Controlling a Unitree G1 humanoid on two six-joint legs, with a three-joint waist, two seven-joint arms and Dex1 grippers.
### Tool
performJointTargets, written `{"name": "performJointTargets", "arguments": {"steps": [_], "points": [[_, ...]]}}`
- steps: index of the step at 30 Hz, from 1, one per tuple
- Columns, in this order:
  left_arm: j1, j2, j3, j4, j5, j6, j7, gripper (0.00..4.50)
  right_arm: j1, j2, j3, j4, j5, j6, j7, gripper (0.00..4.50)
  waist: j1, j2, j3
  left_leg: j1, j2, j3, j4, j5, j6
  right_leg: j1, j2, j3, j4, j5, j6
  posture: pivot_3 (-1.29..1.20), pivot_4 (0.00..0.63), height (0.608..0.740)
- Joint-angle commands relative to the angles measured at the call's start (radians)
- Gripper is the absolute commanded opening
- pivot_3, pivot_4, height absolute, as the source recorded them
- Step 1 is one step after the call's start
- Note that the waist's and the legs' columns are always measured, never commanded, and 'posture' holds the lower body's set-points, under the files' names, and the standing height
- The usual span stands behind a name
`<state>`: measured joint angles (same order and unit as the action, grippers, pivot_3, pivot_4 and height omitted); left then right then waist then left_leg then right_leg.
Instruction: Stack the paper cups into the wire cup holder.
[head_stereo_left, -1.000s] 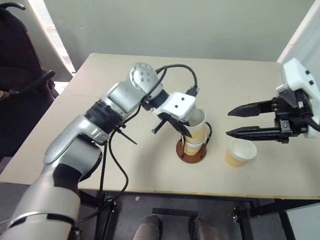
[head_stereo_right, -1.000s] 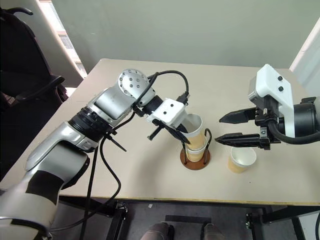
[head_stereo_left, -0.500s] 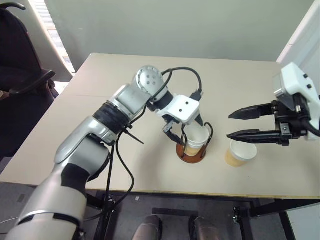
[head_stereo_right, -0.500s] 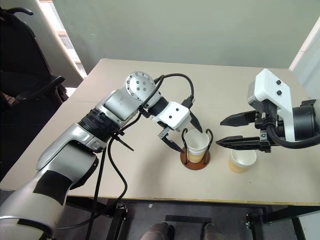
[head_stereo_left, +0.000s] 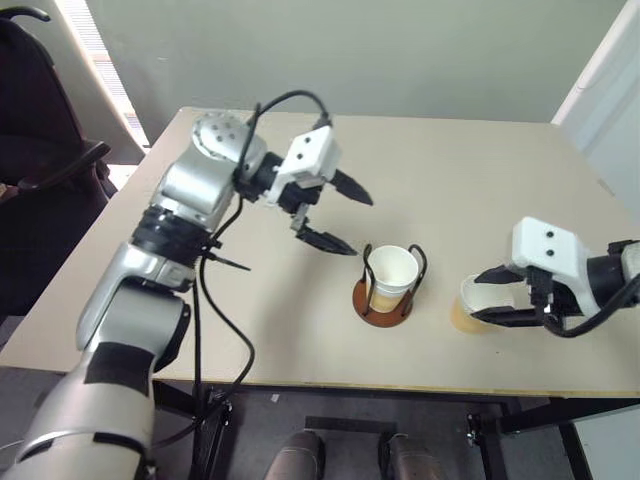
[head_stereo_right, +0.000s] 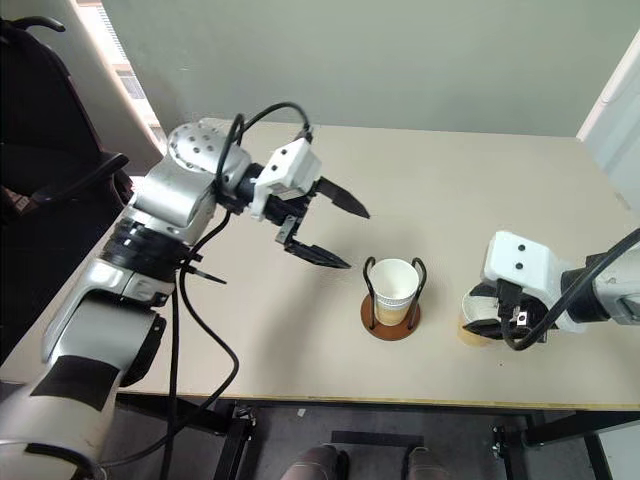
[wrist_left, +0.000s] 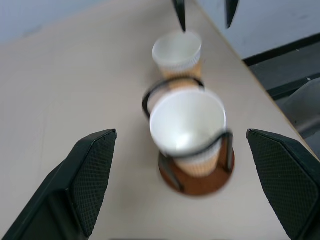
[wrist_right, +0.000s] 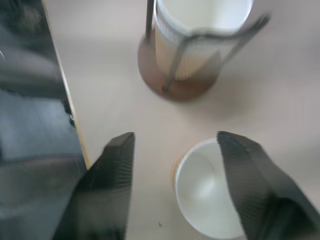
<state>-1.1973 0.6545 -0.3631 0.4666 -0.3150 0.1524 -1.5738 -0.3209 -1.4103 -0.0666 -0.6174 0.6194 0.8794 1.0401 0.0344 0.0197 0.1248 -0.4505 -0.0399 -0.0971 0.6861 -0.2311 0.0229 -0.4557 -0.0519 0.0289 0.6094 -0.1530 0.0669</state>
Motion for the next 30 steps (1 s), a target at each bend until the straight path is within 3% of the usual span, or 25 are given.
{"name": "performJointTargets", "arguments": {"steps": [1,2,8,17,20,30], "points": [[0.02,0.045,0.068,-0.04,0.02,0.018,0.012,4.5,0.013,-0.018,0.022,0.029,-0.085,-0.061,0.009,4.2,0.0,0.0,0.0,0.0,0.0,0.0,0.0,0.0,0.0,0.0,0.0,0.0,0.0,0.0,0.0,0.0,0.15,0.74],[0.032,0.058,0.081,-0.046,0.022,0.031,0.018,4.5,0.017,-0.014,0.036,0.039,-0.105,-0.076,0.012,4.49,0.0,0.0,0.0,0.0,0.0,0.0,0.001,0.0,0.001,0.0,0.0,0.0,0.0,0.0,0.0,0.0,0.15,0.74],[0.125,0.113,0.153,-0.133,0.0,0.096,0.026,4.5,-0.004,0.022,0.162,0.105,-0.236,-0.147,0.028,4.49,-0.002,0.0,0.0,0.0,0.0,0.0,0.004,-0.001,0.002,0.002,0.0,0.0,0.0,0.0,0.0,0.0,0.15,0.74],[0.168,0.108,0.199,-0.21,-0.015,0.148,0.048,4.5,-0.112,0.128,0.324,0.177,-0.391,-0.18,0.073,4.49,-0.005,0.0,0.0,0.004,0.0,0.0,0.007,-0.002,0.005,0.006,0.0,0.0,0.0,0.002,0.0,0.0,0.15,0.74],[0.172,0.105,0.201,-0.225,-0.015,0.156,0.052,4.5,-0.147,0.161,0.343,0.174,-0.41,-0.168,0.091,3.91,-0.006,0.0,0.0,0.006,0.0,0.0,0.007,-0.007,0.014,0.007,0.0,0.0,0.001,0.002,0.0,0.0,0.15,0.74],[0.185,0.106,0.207,-0.235,-0.012,0.145,0.056,4.5,-0.17,0.16,0.319,0.168,-0.432,-0.177,0.155,0.41,-0.006,0.0,0.0,0.006,0.0,0.0,0.006,-0.003,0.004,0.008,0.0,0.0,0.0,0.001,-0.002,0.0,0.15,0.74]]}}
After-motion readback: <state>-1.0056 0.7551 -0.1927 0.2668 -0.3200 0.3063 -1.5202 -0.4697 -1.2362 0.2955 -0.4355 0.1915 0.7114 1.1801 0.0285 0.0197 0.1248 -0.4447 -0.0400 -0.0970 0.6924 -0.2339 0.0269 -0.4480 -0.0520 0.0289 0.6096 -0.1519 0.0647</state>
